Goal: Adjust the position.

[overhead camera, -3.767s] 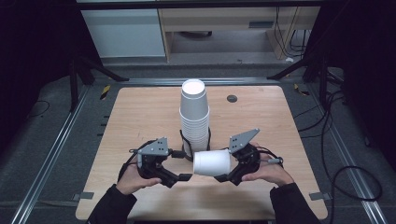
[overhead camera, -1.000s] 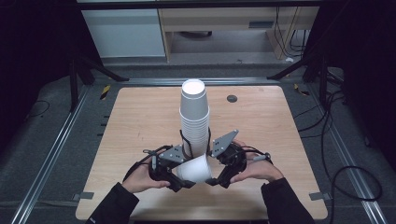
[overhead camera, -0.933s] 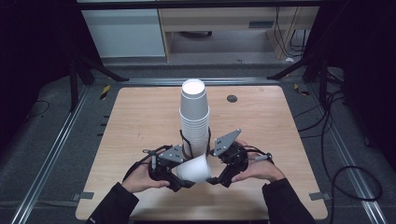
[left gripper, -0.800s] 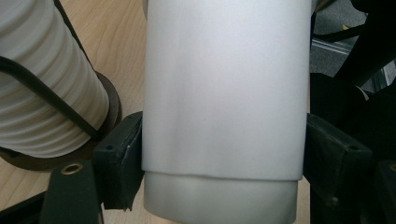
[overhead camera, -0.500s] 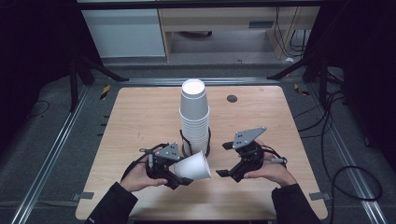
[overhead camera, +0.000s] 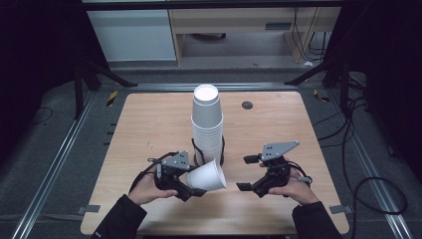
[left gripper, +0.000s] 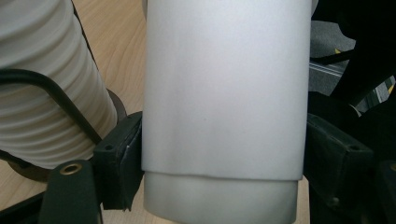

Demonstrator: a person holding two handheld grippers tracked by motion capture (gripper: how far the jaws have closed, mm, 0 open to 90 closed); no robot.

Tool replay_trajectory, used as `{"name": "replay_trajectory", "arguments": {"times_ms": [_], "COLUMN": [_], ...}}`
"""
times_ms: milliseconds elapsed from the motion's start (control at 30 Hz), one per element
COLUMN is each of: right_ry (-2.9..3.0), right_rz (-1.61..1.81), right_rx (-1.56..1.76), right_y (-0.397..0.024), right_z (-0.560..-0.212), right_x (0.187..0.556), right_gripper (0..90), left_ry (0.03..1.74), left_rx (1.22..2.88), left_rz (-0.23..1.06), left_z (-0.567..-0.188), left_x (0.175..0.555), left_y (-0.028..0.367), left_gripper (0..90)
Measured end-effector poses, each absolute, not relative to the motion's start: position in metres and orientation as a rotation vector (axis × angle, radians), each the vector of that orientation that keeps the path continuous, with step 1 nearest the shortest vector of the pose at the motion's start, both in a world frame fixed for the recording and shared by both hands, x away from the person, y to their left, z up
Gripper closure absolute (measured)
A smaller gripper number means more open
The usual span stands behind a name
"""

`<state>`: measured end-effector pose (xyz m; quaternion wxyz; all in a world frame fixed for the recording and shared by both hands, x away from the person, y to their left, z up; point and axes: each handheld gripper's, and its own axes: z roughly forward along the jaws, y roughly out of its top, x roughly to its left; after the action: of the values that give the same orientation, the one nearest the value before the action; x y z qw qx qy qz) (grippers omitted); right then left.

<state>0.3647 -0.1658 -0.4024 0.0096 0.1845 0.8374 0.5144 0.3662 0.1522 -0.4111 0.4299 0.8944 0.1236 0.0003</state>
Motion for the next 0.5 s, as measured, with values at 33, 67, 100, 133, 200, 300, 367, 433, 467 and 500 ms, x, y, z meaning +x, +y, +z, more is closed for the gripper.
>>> {"name": "replay_trajectory", "arguments": {"times_ms": [33, 67, 100, 133, 200, 300, 367, 433, 467, 500], "right_ry": [2.628, 2.629, 2.631, 2.633, 2.63, 2.625, 2.62, 2.611, 2.608, 2.611], "right_rz": [1.593, 1.594, 1.589, 1.589, 1.611, 1.634, 1.662, 1.69, 1.7, 1.709], "right_rx": [0.582, 0.58, 0.581, 0.581, 0.58, 0.577, 0.576, 0.575, 0.578, 0.58], "right_y": [-0.1639, -0.1631, -0.1622, -0.1615, -0.1601, -0.1587, -0.1581, -0.1576, -0.1571, -0.1567], "right_z": [-0.4065, -0.4074, -0.4081, -0.4085, -0.4093, -0.4086, -0.4079, -0.407, -0.4067, -0.4067], "right_x": [0.3641, 0.364, 0.3641, 0.3642, 0.3646, 0.3647, 0.3645, 0.3644, 0.3643, 0.3643], "right_gripper": [5.0, 5.1, 5.0, 5.0, 5.0, 4.9, 4.8, 4.4, 4.4, 4.3], "left_ry": [0.303, 0.298, 0.293, 0.289, 0.275, 0.26, 0.251, 0.254, 0.258, 0.26], "left_rx": [2.229, 2.227, 2.228, 2.226, 2.226, 2.229, 2.23, 2.225, 2.22, 2.216], "left_rz": [0.004, 0.005, 0.008, 0.01, 0.012, 0.014, 0.007, 0.013, 0.016, 0.013], "left_z": [-0.4102, -0.4096, -0.409, -0.4084, -0.4073, -0.4064, -0.4069, -0.4072, -0.4069, -0.4067], "left_x": [0.3652, 0.3645, 0.3639, 0.363, 0.3614, 0.3605, 0.3606, 0.3607, 0.3608, 0.3609], "left_y": [0.1515, 0.1509, 0.1503, 0.1494, 0.1472, 0.1448, 0.1438, 0.1431, 0.1431, 0.1432], "left_gripper": [22.0, 22.0, 22.0, 22.0, 22.0, 22.0, 22.0, 22.0, 22.0, 22.0]}}
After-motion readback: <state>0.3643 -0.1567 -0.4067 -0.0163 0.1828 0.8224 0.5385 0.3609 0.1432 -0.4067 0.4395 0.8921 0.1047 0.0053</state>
